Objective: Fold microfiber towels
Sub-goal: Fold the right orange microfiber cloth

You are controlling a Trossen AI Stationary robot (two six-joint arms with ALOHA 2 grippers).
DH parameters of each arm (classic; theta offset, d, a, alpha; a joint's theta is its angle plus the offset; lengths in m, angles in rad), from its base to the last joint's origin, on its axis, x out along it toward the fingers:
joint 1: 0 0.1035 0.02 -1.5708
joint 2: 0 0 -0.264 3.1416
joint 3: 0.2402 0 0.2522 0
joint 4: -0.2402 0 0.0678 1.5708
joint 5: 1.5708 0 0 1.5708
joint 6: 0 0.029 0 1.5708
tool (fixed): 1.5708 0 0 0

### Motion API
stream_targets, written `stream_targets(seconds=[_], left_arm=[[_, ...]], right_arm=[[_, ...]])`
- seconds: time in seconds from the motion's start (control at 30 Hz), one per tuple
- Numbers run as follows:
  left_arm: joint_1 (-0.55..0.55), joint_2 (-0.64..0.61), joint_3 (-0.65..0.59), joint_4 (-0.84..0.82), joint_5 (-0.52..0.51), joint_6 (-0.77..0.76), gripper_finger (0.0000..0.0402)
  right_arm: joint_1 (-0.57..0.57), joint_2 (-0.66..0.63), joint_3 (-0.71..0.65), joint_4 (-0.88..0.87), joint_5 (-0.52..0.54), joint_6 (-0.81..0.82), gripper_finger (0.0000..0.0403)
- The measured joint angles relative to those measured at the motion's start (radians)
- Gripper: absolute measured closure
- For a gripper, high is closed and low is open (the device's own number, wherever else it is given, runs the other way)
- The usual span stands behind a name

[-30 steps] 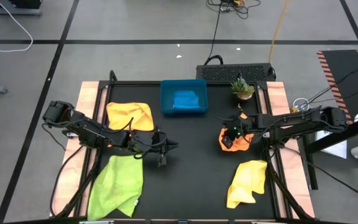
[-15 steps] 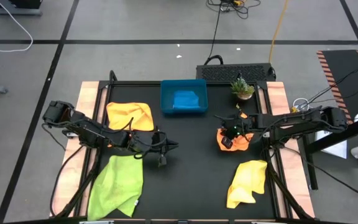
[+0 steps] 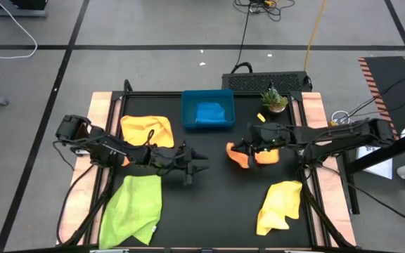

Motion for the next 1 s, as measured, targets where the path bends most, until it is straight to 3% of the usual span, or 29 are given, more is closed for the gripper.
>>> stream_targets(seconds=[0.27,1.0], left_arm=[[0.016,0.0,0.0,-0.008,-0.002,-0.007,0.0189],[0.02,0.0,0.0,-0.041,-0.015,0.05,0.0187]], right_arm=[[0.048,0.0,0.157,-0.002,-0.081,-0.092,0.0403],[0.141,-0.067,0.306,0.02,-0.151,-0.119,0.0403]])
